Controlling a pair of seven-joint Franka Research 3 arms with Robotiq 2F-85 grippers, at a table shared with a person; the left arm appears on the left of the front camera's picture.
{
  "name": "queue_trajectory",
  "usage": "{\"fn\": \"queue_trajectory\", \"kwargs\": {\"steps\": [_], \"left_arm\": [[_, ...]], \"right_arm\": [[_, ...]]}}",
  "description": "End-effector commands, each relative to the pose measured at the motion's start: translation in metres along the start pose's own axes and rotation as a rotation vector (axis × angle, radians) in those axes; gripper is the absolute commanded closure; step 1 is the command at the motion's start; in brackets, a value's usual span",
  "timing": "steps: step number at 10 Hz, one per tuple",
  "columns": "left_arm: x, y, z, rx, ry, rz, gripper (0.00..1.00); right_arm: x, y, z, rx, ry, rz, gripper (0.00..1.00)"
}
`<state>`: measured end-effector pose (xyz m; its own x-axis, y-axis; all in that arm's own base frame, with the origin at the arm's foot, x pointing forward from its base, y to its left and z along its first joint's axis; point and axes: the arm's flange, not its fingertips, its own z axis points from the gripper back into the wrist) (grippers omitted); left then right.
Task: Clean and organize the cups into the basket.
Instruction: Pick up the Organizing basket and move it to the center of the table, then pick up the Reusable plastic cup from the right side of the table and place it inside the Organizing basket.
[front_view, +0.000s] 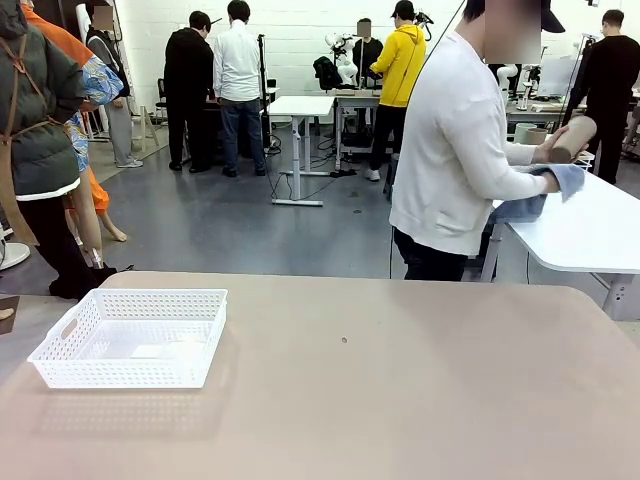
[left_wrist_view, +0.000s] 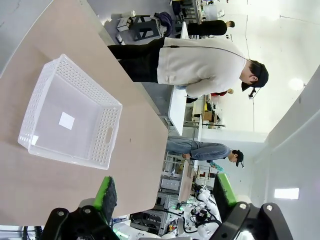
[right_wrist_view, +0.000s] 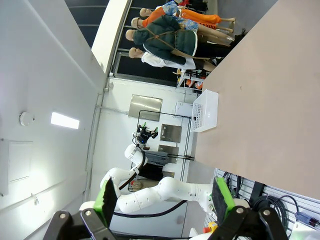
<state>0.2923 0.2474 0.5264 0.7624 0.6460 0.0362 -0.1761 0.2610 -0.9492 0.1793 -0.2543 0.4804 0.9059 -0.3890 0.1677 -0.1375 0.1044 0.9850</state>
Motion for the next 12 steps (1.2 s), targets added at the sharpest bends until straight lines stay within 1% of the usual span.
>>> {"fn": "queue_trajectory", "kwargs": {"steps": [1, 12], "left_arm": [[-0.0017, -0.0002, -0.0019, -0.006, -0.014, 0.003, 0.00], [-0.0017, -0.0002, -0.0019, -0.006, -0.014, 0.003, 0.00]], "right_arm": [[-0.0006, 0.0019, 0.0011, 0.008, 0.001, 0.006, 0.00], [-0.0006, 0.0019, 0.0011, 0.008, 0.001, 0.006, 0.00]]}}
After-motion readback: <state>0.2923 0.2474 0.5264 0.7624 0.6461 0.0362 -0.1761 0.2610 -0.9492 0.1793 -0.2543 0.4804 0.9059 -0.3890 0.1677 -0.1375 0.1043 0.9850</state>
